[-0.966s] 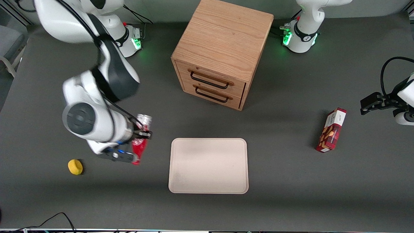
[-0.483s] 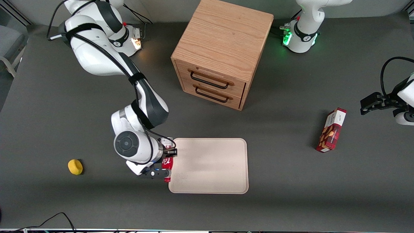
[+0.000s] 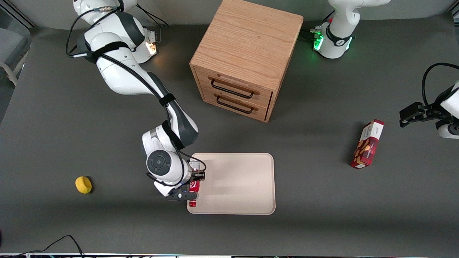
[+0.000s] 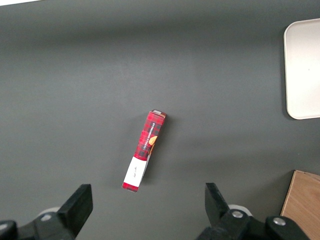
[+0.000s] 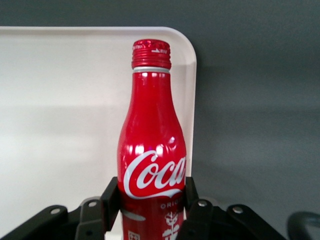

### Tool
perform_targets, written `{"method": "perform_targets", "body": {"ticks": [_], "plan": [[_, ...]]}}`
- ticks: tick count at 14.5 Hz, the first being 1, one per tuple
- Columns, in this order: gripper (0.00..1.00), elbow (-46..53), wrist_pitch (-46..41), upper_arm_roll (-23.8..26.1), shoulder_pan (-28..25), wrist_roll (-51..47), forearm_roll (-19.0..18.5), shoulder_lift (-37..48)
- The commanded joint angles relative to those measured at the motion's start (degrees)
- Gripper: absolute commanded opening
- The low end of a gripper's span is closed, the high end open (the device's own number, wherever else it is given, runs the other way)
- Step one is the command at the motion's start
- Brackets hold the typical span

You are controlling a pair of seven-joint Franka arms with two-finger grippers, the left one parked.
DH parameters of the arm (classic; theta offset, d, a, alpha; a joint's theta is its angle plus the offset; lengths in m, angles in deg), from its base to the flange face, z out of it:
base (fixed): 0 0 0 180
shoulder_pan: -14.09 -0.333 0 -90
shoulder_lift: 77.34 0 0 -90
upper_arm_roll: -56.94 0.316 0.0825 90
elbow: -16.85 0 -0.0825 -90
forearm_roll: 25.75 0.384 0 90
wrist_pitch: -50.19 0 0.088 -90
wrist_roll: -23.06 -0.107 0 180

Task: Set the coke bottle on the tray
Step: 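Lower the bottle onto the tray and open the right gripper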

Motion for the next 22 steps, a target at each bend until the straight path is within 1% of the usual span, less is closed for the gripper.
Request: {"method": "perform_targets", "body": {"ticks": [1, 2, 4, 5, 6, 7, 8, 14, 16, 17, 18, 20, 22], "plan": [[0.00, 2.6, 1.3, -1.1, -1.3, -2.1, -1.2, -2.0], [0.00, 2.4, 1.8, -1.1, -1.9, -2.2, -2.1, -2.5], [0.00, 2.3, 2.2, -1.1, -1.9, -2.0, -2.4, -3.0], [0.17, 2.3, 2.4, -1.2, -1.8, -1.9, -2.4, -3.0], [0.43, 2.3, 2.5, -1.2, -1.8, -1.9, -2.4, -3.0], [0.93, 2.3, 2.5, -1.3, -1.9, -1.8, -2.6, -3.0], [1.00, 2.2, 2.8, -1.3, -1.9, -2.0, -3.3, -3.0], [1.00, 2.1, 2.1, -1.3, -1.4, -1.6, -3.5, -1.7], [1.00, -0.6, 1.1, -1.3, -1.3, -2.0, -3.4, 0.8], [1.00, -4.6, 1.1, -1.3, -1.1, -2.0, -3.4, 3.8], [1.00, -10.5, 1.1, -1.2, -0.5, -1.6, -3.4, 8.5], [1.00, -22.7, 1.2, -0.1, 2.3, -0.6, -3.3, 18.9], [1.00, -33.7, 1.1, 1.5, 5.8, 2.6, -2.7, 29.9]]}}
